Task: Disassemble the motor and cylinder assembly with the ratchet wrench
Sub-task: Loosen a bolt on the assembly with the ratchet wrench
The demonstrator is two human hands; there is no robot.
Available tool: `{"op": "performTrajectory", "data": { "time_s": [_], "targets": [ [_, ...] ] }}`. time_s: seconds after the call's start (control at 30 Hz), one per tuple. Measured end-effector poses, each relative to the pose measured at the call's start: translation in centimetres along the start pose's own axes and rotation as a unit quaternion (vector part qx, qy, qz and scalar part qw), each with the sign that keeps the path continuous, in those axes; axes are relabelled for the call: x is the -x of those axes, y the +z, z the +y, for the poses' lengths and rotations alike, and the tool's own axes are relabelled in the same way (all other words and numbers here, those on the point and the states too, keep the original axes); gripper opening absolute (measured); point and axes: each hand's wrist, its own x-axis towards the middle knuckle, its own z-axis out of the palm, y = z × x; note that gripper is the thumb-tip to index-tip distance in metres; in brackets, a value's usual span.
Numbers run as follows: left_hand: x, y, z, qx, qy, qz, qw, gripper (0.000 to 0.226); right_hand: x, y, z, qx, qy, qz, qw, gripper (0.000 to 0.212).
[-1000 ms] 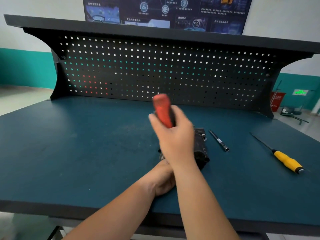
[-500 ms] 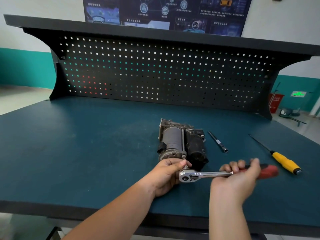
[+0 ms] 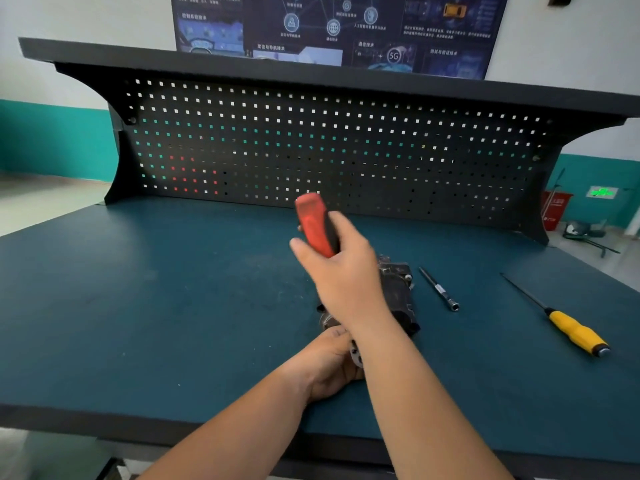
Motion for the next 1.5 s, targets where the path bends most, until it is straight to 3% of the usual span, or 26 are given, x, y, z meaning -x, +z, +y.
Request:
{"op": "performTrajectory", "data": {
  "time_s": [0.13, 0.27, 0.37, 0.47, 0.63, 0.73, 0.8, 0.9, 1.07, 1.17, 1.3, 1.5],
  "targets": [
    [0.1, 0.1, 0.5, -0.009, 0.006, -0.016, 1.0, 0.03, 0.6, 0.6, 0.1, 0.02, -0.009, -0.038, 0.999, 0.035],
    [-0.2, 0.2, 0.1, -0.012, 0.004, 0.002, 1.0, 0.036, 0.5, -1.1, 0.1, -0.047, 0.002, 0.082, 0.996, 0.016],
    [0.0, 0.6, 0.3, -0.009, 0.016, 0.028, 0.999, 0.018, 1.6, -2.6, 0.4, -0.133, 0.015, 0.186, 0.973, 0.009],
    [0.1, 0.7, 0.4, -0.003, 0.015, 0.035, 0.999, 0.021, 2.8, -3.8, 0.9, -0.251, 0.019, 0.309, 0.917, 0.008],
    [0.4, 1.0, 0.6, -0.022, 0.013, 0.03, 0.999, 0.032, 4.8, -6.7, 3.4, -0.389, 0.058, 0.482, 0.783, 0.014],
    [0.5, 1.0, 0.7, -0.021, 0.023, 0.028, 0.999, 0.032, 6.1, -7.3, 5.2, -0.422, 0.124, 0.534, 0.722, 0.014],
    [0.3, 0.9, 0.6, -0.017, 0.028, 0.027, 0.999, 0.032, 6.5, -7.3, 5.9, -0.428, 0.139, 0.544, 0.708, 0.015],
    [0.3, 0.8, 0.4, -0.019, 0.026, 0.029, 0.999, 0.028, 5.9, -7.2, 5.5, -0.405, 0.12, 0.534, 0.732, 0.013],
    [0.2, 0.5, 0.3, -0.013, 0.022, 0.014, 1.0, 0.028, 3.9, -6.3, 3.0, -0.33, 0.034, 0.415, 0.847, 0.014],
    [0.1, 0.5, 0.2, -0.002, 0.038, 0.015, 0.999, 0.023, 3.0, -5.3, 1.8, -0.303, 0.014, 0.326, 0.896, 0.019],
    [0.0, 0.5, 0.1, 0.005, 0.06, 0.023, 0.998, 0.02, 2.4, -4.5, 1.3, -0.283, 0.0, 0.263, 0.922, 0.016],
    [-0.6, 0.4, 0.5, 0.002, 0.069, 0.044, 0.997, 0.022, 1.5, -4.5, 2.4, -0.279, 0.001, 0.253, 0.926, 0.011]
  ]
}}
